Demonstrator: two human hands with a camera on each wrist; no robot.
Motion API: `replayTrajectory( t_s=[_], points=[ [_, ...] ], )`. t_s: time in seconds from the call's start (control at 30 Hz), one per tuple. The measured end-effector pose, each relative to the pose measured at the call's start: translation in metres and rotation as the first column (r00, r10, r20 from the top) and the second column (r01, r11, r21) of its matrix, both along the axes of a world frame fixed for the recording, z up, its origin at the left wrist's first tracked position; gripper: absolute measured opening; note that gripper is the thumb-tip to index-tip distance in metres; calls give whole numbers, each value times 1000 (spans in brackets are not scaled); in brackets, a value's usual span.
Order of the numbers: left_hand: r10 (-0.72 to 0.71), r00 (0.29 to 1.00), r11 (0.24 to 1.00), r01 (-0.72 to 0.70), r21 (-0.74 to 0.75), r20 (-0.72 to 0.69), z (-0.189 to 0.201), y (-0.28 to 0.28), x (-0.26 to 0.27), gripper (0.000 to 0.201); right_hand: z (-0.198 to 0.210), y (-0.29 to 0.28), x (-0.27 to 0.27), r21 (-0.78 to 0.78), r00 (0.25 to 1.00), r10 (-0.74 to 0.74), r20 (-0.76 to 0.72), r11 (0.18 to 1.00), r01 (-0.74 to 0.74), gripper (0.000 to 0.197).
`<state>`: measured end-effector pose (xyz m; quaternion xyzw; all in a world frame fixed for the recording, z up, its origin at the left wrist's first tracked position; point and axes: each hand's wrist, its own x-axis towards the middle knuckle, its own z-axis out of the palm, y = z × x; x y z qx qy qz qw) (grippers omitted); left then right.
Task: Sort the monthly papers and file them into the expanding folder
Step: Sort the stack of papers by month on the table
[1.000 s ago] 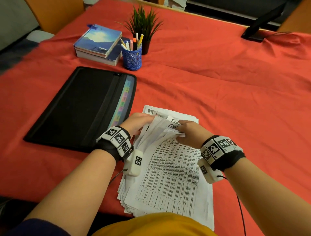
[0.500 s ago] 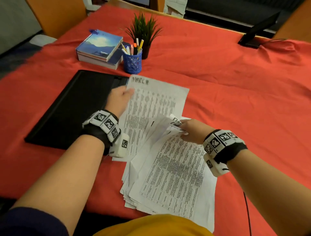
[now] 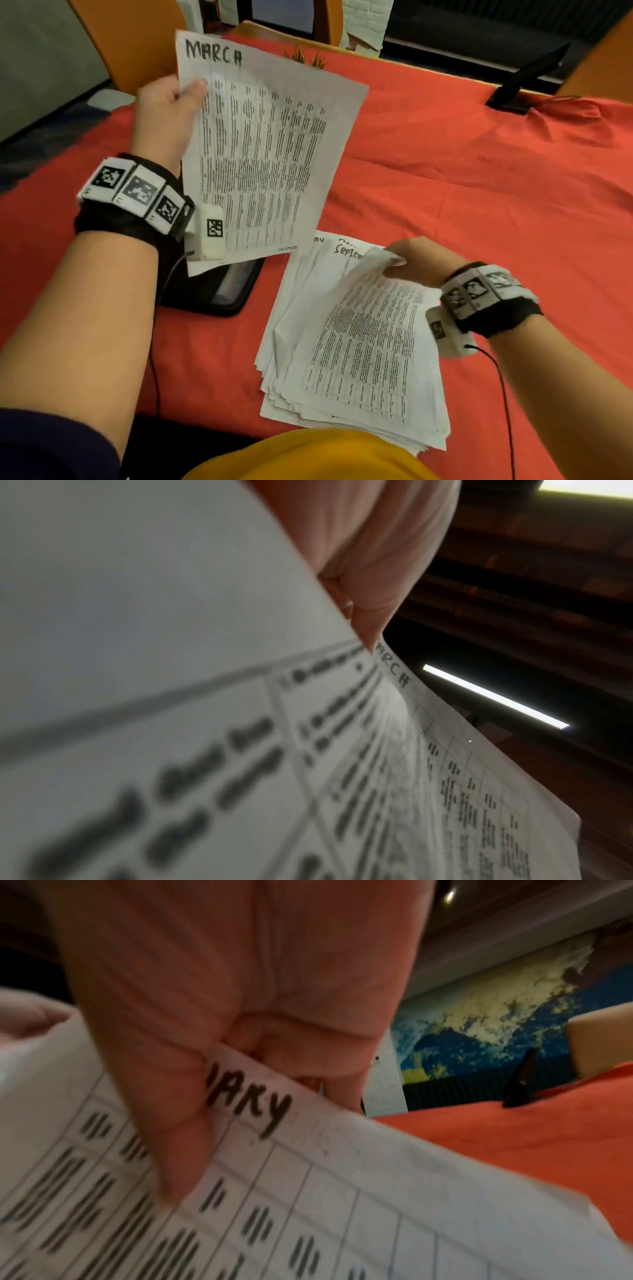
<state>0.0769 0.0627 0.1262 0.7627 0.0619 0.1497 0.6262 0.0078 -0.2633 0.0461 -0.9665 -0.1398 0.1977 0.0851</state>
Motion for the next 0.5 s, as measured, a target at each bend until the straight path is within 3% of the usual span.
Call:
replayTrajectory(
  t_s=[0.17,0.33,0.43,0.5],
  points=[
    [-75,996,988,69,-137,-42,4,-13,-3,13,78,-21,-32,63,992,-101,-77,992,106,14],
    [-287,943,951,258,-171,-171,-37,-59,-15,16,141,-26,-49,191,970,-117,-212,969,158,13],
    [-382,876,919,326,-221,-294,-79,-85,-34,12,150,-25,-42,224,956,-143,-257,953,203,12],
    [-432,811,902,395,-176,-395,-109,-99,-42,37,135,-21,-31,203,944,-184,-275,948,244,15]
  ],
)
